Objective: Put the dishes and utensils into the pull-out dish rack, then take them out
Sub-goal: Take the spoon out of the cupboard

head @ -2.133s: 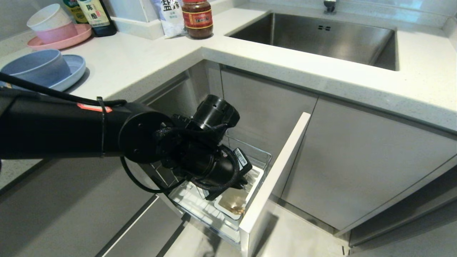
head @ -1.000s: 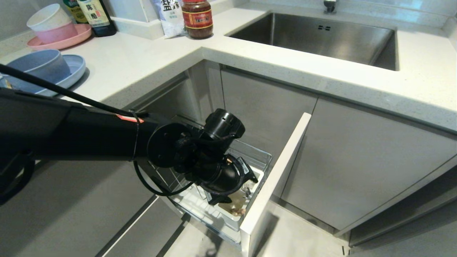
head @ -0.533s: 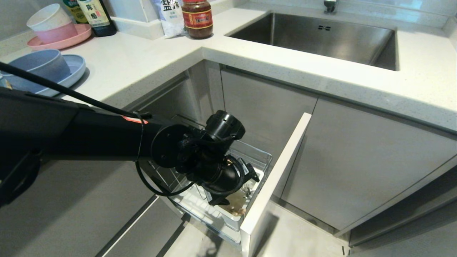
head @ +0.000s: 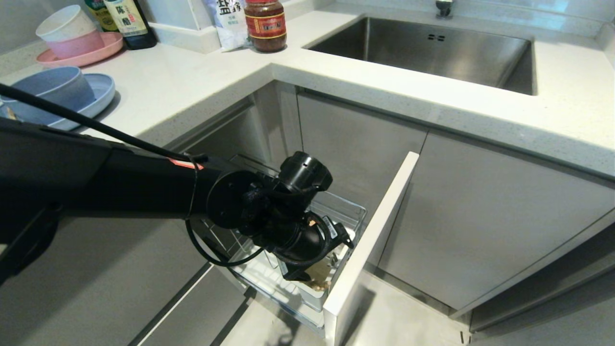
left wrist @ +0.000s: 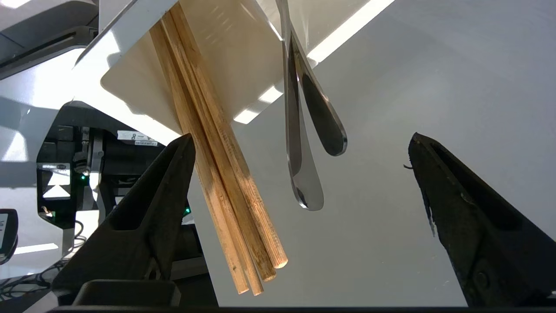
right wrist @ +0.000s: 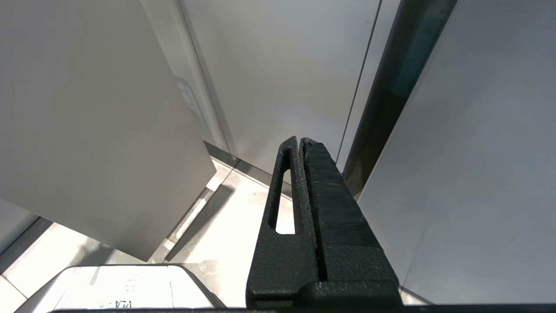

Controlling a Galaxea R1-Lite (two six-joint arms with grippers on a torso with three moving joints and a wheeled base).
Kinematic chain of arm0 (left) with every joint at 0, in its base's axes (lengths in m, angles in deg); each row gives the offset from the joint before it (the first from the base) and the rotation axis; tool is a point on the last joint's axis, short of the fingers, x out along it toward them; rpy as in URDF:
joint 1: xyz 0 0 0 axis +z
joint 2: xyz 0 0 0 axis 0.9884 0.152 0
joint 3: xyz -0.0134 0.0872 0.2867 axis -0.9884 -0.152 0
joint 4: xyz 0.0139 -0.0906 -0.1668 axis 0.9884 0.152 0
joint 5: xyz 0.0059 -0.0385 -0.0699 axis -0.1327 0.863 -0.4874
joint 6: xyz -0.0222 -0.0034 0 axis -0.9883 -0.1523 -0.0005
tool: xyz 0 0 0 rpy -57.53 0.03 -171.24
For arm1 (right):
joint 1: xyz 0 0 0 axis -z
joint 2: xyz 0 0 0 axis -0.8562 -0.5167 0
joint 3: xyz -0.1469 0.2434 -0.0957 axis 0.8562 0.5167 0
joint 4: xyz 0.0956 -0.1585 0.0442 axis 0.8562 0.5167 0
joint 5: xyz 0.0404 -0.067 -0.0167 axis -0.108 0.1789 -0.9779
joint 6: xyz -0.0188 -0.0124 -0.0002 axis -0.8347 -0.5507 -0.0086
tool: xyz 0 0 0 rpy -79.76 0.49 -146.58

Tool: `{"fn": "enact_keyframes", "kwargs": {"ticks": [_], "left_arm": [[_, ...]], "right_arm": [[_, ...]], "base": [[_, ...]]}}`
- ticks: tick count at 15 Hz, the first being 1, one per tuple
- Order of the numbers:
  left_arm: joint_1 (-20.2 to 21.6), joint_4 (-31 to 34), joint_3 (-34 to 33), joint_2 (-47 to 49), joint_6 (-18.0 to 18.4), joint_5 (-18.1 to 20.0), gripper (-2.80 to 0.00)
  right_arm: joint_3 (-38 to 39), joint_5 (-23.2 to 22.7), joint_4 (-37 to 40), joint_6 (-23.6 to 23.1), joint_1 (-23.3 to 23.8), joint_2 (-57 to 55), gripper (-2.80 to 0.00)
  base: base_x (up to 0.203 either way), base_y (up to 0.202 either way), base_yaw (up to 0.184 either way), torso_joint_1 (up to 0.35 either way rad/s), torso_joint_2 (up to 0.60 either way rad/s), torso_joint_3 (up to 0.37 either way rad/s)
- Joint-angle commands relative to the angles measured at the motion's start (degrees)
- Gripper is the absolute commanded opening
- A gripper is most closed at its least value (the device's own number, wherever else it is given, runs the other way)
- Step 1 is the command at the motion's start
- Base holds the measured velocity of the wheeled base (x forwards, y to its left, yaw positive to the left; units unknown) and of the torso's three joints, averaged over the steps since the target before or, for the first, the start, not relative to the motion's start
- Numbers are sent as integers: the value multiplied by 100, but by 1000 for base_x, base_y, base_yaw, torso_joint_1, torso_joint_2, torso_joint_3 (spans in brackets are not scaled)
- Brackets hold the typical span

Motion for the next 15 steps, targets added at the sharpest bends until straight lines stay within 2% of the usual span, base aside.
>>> {"fn": "enact_keyframes", "kwargs": {"ticks": [1,2,3,4,15], "left_arm": [[0,13,-1,40,-37,4,0],[0,13,-3,51,-37,4,0],[-5,13,-5,53,-28,4,-204],[-7,13,-5,53,-28,4,-280],[-8,13,13,53,-28,12,-280]], "right_arm": [[9,0,1,6,-2,22,-280],[9,0,1,-1,-2,22,-280],[9,0,1,7,-2,22,-280],[9,0,1,-1,-2,22,-280],[9,0,1,5,-2,22,-280]], "base": [[0,0,0,0,0,0],[0,0,0,0,0,0],[0,0,0,0,0,0],[0,0,0,0,0,0],[0,0,0,0,0,0]]}}
